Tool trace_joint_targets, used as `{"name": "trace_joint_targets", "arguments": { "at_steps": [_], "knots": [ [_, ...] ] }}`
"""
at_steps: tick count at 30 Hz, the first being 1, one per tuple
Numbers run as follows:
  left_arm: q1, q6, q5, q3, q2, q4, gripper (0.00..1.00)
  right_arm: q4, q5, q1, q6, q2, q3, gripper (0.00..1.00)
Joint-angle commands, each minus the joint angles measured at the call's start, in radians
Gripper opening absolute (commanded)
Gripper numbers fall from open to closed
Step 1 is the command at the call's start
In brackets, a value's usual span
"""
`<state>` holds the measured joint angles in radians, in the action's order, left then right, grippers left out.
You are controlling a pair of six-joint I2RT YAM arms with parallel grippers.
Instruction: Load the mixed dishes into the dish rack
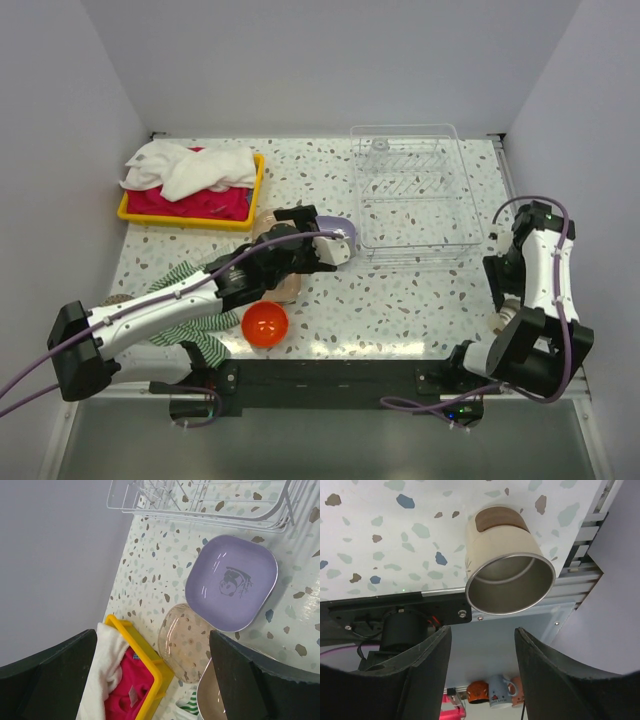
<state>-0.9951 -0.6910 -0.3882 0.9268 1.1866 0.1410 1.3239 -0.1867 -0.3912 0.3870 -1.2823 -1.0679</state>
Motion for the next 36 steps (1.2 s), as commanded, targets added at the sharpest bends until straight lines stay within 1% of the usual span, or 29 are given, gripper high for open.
{"name": "trace_joint_targets", "arguments": {
  "at_steps": [1,3,6,9,12,14,17,18,20,21,24,25,27,28,29,30,31,32,33,34,35,36],
  "knots": [
    [0.01,0.007,0.0,0.055,0.021,-0.004,1.0,0.0,0.038,-0.029,0.061,-0.011,0.042,0.56],
    [0.009,0.007,0.002,0.064,0.027,-0.007,1.0,-0.023,0.039,-0.035,0.062,-0.018,0.074,0.54],
    [0.01,0.005,0.002,0.069,0.039,-0.015,1.0,-0.052,0.049,-0.037,0.072,-0.034,0.106,0.47],
    [0.012,0.01,0.003,0.069,0.044,-0.017,1.0,-0.084,0.047,-0.038,0.078,-0.06,0.126,0.39],
    [0.012,0.019,0.005,0.067,0.048,-0.015,1.0,-0.114,0.04,-0.04,0.084,-0.068,0.131,0.34],
    [0.012,0.033,0.003,0.064,0.051,-0.02,1.0,-0.129,0.036,-0.04,0.09,-0.072,0.132,0.28],
    [0.012,0.059,0.015,0.073,0.067,-0.021,1.0,-0.144,0.024,-0.04,0.092,-0.097,0.143,0.27],
    [0.012,0.064,0.017,0.078,0.071,-0.021,1.0,-0.144,0.024,-0.04,0.092,-0.104,0.144,0.2],
    [0.016,0.091,0.014,0.101,0.09,-0.023,1.0,-0.141,0.026,-0.04,0.09,-0.121,0.135,0.13],
    [0.019,0.105,0.018,0.113,0.1,-0.011,1.0,-0.138,0.024,-0.041,0.092,-0.123,0.12,0.06],
    [0.047,0.165,0.043,0.181,0.16,0.043,1.0,-0.117,0.023,-0.041,0.105,-0.124,0.08,0.0],
    [0.055,0.2,0.054,0.217,0.172,0.067,1.0,-0.095,0.023,-0.04,0.107,-0.121,0.069,0.0],
    [0.087,0.244,0.098,0.262,0.212,0.091,1.0,-0.063,0.036,-0.04,0.119,-0.111,0.025,0.0],
    [0.099,0.301,0.118,0.288,0.229,0.104,1.0,-0.019,0.058,-0.04,0.124,-0.101,0.004,0.0],
    [0.114,0.335,0.167,0.353,0.244,0.142,1.0,0.003,0.078,-0.038,0.125,-0.083,-0.024,0.0],
    [0.15,0.372,0.198,0.391,0.284,0.163,1.0,0.032,0.108,-0.038,0.133,-0.071,-0.097,0.0],
    [0.17,0.455,0.227,0.468,0.306,0.184,1.0,0.069,0.121,-0.037,0.133,-0.062,-0.14,0.0],
    [0.193,0.5,0.308,0.504,0.326,0.219,1.0,0.084,0.151,-0.025,0.135,-0.046,-0.233,0.0],
    [0.238,0.546,0.351,0.538,0.364,0.23,1.0,0.098,0.167,-0.018,0.136,-0.045,-0.281,0.0],
    [0.262,0.635,0.386,0.6,0.384,0.244,1.0,0.107,0.171,-0.006,0.128,-0.042,-0.332,0.0],
    [0.286,0.683,0.499,0.628,0.404,0.246,1.0,0.107,0.187,0.017,0.118,-0.04,-0.431,0.0],
    [0.341,0.747,0.564,0.653,0.444,0.243,1.0,0.103,0.222,0.029,0.093,-0.037,-0.475,0.0]
  ]
}}
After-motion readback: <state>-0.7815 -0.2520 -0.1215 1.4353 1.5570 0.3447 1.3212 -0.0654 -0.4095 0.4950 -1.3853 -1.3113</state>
